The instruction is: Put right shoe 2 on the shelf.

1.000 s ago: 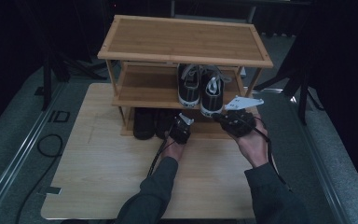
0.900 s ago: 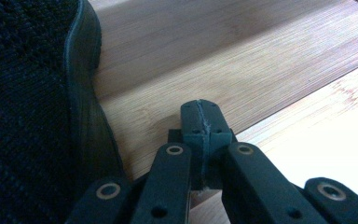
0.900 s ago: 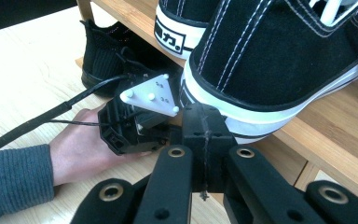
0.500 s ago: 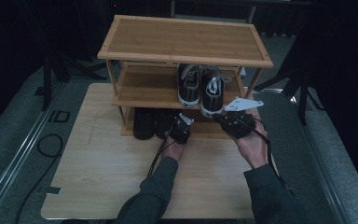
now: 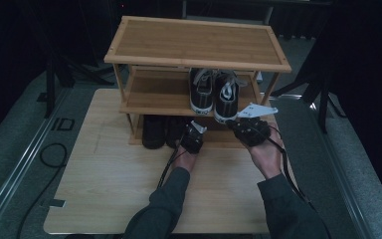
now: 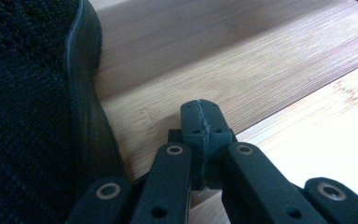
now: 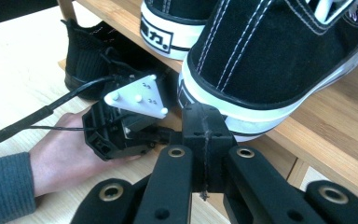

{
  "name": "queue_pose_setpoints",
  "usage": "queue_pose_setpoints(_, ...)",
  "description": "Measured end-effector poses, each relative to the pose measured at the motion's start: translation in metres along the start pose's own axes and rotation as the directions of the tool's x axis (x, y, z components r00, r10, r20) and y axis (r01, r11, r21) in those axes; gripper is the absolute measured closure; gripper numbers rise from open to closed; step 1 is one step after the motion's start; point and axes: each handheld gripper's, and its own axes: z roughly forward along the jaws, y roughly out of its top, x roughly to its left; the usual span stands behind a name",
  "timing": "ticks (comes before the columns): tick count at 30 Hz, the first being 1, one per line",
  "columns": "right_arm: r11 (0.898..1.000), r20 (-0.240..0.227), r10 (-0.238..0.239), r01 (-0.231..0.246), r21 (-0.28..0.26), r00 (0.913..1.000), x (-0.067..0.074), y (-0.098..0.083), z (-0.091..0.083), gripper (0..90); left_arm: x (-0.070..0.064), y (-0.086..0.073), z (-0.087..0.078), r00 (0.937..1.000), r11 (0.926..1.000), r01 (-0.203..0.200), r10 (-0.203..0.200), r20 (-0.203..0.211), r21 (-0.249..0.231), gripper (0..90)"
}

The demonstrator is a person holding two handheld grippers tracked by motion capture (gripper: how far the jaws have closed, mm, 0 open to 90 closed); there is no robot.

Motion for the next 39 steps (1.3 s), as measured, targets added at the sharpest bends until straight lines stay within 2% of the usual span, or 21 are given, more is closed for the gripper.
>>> queue_pose_setpoints(9, 1.0, -0.002, 0.008, -0.008, -0.002, 1.0, -0.001, 0.0011, 0.0019, 90.0, 0.0001, 0.0, 0.0, 1.0, 1.0, -0.002, 0.002, 0.001, -0.001, 90.0)
queue_pose_setpoints(19, 1.0, 0.044, 0.022, -0.021, -0.011, 0.9988, 0.002, -0.0013, 0.0008, 90.0, 0.0003, -0.0002, -0.0001, 1.0, 1.0, -0.004, 0.004, 0.002, -0.001, 90.0)
queue_pose_setpoints(29, 1.0, 0.019, 0.021, -0.021, -0.018, 0.9996, 0.0002, -0.0013, 0.0031, 90.0, -0.0001, -0.0001, 0.0001, 1.0, 1.0, -0.004, 0.004, 0.0, -0.002, 90.0)
queue_pose_setpoints(39, 0.999, 0.079, 0.034, -0.033, -0.017, 0.9963, -0.0067, -0.0055, -0.0039, 90.0, -0.0003, 0.0, 0.0, 1.0, 1.0, -0.003, 0.003, -0.001, -0.001, 90.0)
